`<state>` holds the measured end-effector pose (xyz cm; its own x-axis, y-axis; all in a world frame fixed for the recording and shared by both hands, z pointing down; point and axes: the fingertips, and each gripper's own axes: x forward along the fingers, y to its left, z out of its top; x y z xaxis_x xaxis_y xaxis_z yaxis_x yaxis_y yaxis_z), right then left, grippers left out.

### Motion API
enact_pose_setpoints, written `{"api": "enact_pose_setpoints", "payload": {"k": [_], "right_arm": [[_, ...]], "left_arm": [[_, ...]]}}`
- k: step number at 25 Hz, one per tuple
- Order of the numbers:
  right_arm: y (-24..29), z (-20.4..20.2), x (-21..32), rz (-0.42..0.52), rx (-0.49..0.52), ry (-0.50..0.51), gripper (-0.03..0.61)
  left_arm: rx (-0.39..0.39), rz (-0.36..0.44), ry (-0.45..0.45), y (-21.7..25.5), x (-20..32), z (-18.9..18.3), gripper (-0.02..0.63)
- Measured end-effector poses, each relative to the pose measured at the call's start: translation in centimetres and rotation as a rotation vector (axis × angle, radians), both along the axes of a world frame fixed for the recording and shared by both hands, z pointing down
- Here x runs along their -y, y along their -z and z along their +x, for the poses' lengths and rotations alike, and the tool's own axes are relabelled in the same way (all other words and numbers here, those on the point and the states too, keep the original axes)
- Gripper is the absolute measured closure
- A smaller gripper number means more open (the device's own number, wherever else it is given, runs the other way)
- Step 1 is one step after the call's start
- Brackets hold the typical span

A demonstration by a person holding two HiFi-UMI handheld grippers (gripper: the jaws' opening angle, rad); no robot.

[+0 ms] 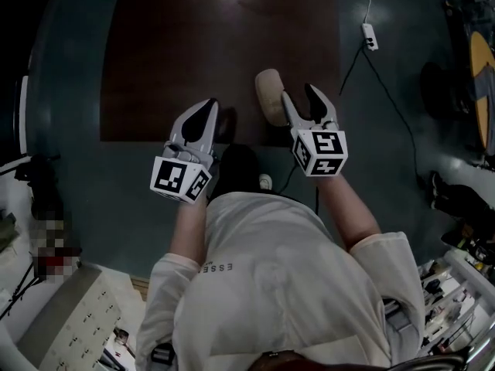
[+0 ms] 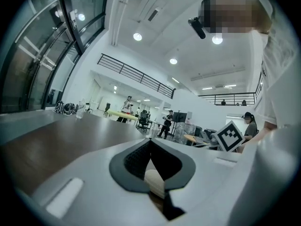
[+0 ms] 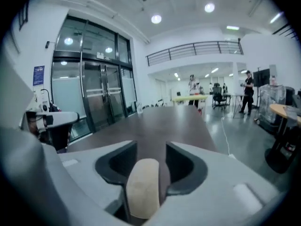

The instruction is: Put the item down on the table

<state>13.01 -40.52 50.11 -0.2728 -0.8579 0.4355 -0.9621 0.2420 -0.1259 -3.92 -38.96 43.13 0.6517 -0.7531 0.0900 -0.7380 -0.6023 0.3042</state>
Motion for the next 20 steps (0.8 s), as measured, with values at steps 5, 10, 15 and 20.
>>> {"api": "enact_pose_setpoints", "payload": {"k": [5,10,15,20], "right_arm": [[7.1,2.8,-3.8,0.201,0.02,-0.081,0.591],[10.8,5.0,-8.7,0.291,0.044,-0.079,0.592],[11.0,5.5,-14.0,0.276,0.051,-0.056,0.591],[10.0,6.0,-18.4,0.228,0.051,-0.053,0.591]], "left_arm": [[0.0,0.092,-0.011,3.3,-3.5,1.1,0.597],[0.018,0.154,-0.018,6.2,-8.2,3.0,0.597],[0.024,0.167,-0.011,7.3,-13.8,3.6,0.597],[0.019,0.148,-0.017,6.9,-18.1,4.3,0.597]]}}
